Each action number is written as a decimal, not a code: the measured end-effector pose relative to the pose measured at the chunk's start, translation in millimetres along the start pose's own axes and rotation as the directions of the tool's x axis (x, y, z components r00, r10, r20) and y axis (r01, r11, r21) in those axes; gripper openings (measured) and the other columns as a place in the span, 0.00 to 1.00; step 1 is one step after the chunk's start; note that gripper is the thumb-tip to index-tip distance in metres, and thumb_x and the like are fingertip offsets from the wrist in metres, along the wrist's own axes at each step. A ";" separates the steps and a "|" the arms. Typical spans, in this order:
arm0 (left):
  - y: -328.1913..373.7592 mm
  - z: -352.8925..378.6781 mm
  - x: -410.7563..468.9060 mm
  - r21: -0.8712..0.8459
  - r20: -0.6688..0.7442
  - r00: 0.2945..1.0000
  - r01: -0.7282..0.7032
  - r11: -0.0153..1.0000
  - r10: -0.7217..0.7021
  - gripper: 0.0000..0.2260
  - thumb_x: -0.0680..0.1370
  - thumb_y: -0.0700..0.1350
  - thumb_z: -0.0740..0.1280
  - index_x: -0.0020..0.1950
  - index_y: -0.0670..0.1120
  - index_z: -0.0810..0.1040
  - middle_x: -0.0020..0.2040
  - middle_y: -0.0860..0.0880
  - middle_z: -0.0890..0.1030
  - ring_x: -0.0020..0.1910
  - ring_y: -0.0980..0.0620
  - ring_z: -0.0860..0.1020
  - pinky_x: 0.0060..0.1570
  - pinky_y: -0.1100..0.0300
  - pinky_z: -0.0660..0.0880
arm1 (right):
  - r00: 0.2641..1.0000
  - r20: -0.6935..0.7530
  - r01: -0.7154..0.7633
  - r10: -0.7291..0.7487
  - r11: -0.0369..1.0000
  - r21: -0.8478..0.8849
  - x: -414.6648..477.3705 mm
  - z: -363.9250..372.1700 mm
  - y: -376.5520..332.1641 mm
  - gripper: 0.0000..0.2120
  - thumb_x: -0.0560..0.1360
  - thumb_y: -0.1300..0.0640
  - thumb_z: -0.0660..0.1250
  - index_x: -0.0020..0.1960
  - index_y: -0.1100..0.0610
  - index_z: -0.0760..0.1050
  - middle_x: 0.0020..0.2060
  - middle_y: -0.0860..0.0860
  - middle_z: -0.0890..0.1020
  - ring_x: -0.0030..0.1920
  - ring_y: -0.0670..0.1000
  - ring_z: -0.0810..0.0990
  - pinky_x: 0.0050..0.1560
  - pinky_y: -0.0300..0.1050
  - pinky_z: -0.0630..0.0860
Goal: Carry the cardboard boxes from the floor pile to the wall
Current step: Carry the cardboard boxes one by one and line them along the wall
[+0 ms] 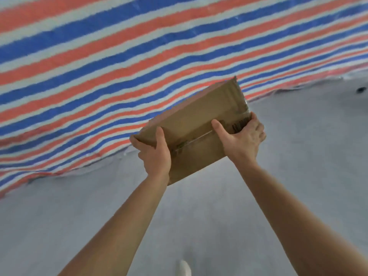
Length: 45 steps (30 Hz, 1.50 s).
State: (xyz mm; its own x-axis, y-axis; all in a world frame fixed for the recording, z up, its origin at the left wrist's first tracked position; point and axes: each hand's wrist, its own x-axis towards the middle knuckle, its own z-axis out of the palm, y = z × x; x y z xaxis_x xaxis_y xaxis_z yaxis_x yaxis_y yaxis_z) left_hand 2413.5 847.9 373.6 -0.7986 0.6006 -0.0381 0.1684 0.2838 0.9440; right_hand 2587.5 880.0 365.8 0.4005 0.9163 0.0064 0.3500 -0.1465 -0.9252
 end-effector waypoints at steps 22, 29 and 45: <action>-117.4 -810.8 127.5 -0.284 -0.736 0.647 -0.024 0.959 -0.202 0.38 0.75 0.70 0.59 0.77 0.64 0.40 0.78 0.48 0.61 0.71 0.40 0.69 0.67 0.39 0.68 | 0.627 0.573 0.449 -0.528 0.846 0.288 -674.7 374.1 -335.5 0.53 0.65 0.27 0.71 0.79 0.50 0.53 0.76 0.53 0.62 0.76 0.59 0.59 0.73 0.63 0.65; -188.0 -948.3 182.4 -0.339 -0.807 0.517 -0.007 0.941 -0.287 0.36 0.77 0.68 0.58 0.77 0.64 0.40 0.76 0.46 0.62 0.69 0.39 0.70 0.66 0.40 0.67 | 0.491 0.629 0.492 -0.602 0.788 0.371 -819.5 500.7 -362.7 0.51 0.66 0.30 0.74 0.78 0.51 0.55 0.75 0.53 0.63 0.76 0.57 0.59 0.74 0.60 0.64; -309.5 -1312.6 391.8 -0.279 -0.945 0.164 0.039 0.959 -0.282 0.37 0.74 0.71 0.59 0.74 0.68 0.40 0.75 0.48 0.62 0.65 0.41 0.71 0.66 0.38 0.68 | 0.097 0.737 0.317 -0.669 0.722 0.615 -1160.5 822.1 -489.2 0.50 0.67 0.30 0.72 0.79 0.47 0.52 0.77 0.45 0.57 0.76 0.49 0.53 0.59 0.40 0.58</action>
State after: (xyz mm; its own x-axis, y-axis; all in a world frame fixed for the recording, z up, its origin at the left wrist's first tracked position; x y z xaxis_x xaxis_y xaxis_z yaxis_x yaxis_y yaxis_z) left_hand 1290.0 14.3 496.8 -0.7246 -0.6882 0.0376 -0.0312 0.0872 0.9957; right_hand 1255.3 194.8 499.1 -0.8194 0.4612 0.3405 -0.1411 0.4135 -0.8995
